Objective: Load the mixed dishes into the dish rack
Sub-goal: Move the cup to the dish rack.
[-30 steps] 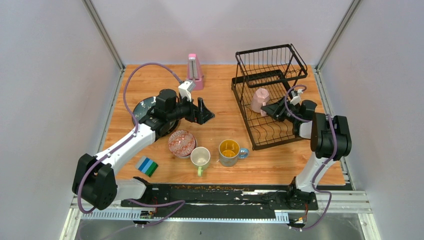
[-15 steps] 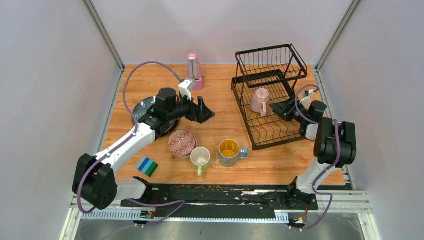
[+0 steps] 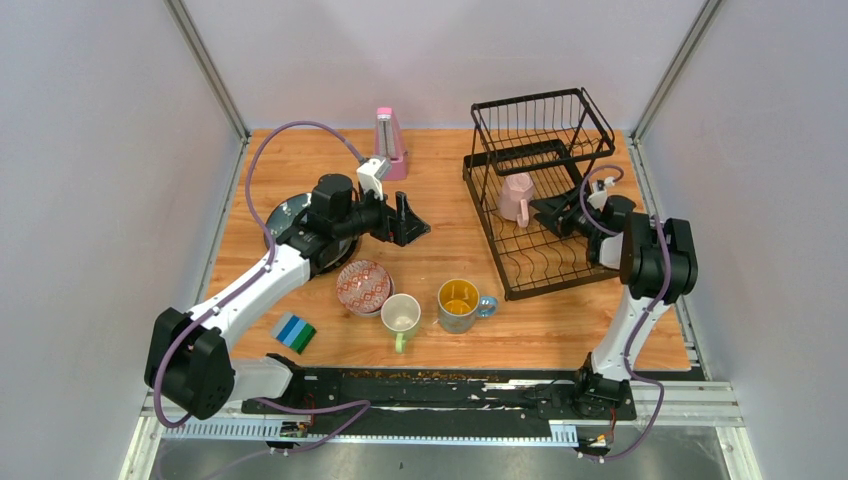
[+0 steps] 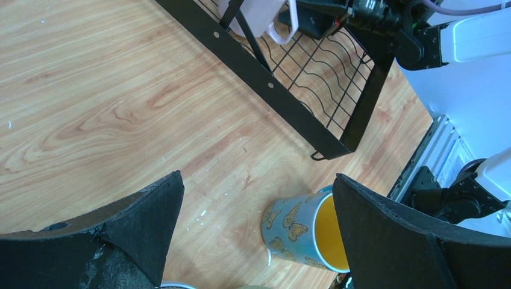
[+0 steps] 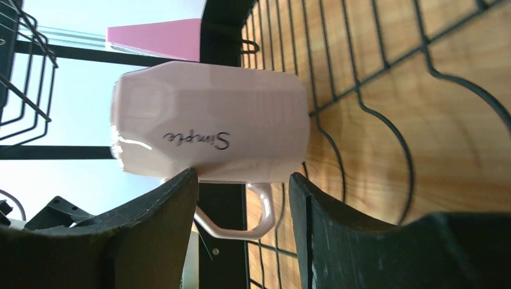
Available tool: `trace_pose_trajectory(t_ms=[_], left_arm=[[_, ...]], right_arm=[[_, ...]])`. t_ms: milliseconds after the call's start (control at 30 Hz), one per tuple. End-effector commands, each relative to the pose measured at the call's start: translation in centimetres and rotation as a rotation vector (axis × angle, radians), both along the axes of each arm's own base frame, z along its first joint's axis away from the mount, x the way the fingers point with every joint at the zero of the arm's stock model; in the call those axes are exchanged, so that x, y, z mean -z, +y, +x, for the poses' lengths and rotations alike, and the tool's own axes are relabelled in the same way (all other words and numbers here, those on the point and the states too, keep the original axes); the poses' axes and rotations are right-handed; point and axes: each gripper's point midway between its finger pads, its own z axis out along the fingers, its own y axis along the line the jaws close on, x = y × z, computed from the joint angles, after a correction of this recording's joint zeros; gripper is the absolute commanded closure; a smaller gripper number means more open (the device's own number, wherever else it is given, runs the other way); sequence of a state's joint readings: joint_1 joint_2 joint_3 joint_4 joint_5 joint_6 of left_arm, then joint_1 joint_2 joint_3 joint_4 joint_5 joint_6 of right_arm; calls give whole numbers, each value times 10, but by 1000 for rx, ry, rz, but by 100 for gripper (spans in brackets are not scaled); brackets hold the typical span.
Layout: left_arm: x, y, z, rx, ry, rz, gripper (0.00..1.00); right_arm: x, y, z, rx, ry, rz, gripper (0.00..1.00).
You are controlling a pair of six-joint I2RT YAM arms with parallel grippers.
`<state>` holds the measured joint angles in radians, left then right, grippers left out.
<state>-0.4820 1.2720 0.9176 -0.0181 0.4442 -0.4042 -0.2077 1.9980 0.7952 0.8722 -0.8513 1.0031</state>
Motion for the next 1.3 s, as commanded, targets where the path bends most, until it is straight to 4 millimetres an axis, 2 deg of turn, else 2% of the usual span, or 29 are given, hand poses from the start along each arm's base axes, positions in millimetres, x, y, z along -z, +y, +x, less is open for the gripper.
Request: trace_pose_trajectory(t_ms=[0, 400, 733, 900, 1033, 1267], left_arm=[[-14, -2, 5, 7, -36, -5, 0], [-13, -6, 7, 16, -17, -19, 0], [-12, -2, 3, 9, -15, -7, 0], [-12, -1, 3, 6, -17, -2, 0], [-12, -1, 2, 8, -14, -4, 0], [-11, 0, 1, 9, -17, 2, 0]], right_arm=[[-22, 8, 25, 2, -97, -29, 42], [-14, 29, 51, -54, -89, -43, 42], [-36, -3, 45, 162, -121, 25, 43], [-49, -14, 57, 222, -146, 46, 44], [-49, -20, 71, 279, -135, 89, 45], [-48, 7, 94, 273, -117, 81, 44]])
